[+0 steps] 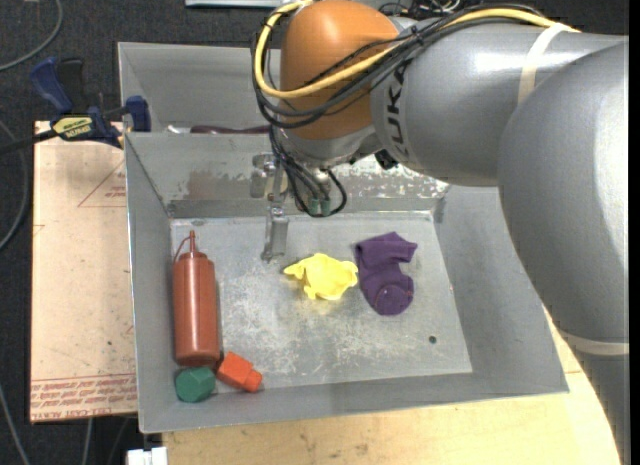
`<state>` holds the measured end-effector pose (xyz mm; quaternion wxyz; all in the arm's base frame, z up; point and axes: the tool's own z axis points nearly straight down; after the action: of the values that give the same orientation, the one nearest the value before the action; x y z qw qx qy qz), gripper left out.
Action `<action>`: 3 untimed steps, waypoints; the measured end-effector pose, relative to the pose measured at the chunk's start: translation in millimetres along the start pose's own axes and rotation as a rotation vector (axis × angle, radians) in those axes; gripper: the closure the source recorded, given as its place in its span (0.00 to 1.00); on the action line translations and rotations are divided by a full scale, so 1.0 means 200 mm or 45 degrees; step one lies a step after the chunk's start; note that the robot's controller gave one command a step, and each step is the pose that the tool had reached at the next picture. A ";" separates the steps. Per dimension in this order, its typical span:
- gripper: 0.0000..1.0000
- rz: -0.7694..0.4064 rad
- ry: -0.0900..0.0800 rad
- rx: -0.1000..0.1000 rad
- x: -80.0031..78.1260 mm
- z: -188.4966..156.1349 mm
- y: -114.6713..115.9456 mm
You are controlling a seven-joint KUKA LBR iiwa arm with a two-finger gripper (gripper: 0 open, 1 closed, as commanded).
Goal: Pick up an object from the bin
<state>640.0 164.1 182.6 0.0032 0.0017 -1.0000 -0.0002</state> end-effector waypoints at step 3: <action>0.00 -0.192 -0.008 -0.002 0.09 0.20 -0.19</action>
Offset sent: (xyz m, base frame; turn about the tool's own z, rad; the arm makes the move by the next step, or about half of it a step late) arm -0.0510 -0.0522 -0.0880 -0.3043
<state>622.2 126.8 142.7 0.0000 0.0772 -0.9970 -0.0013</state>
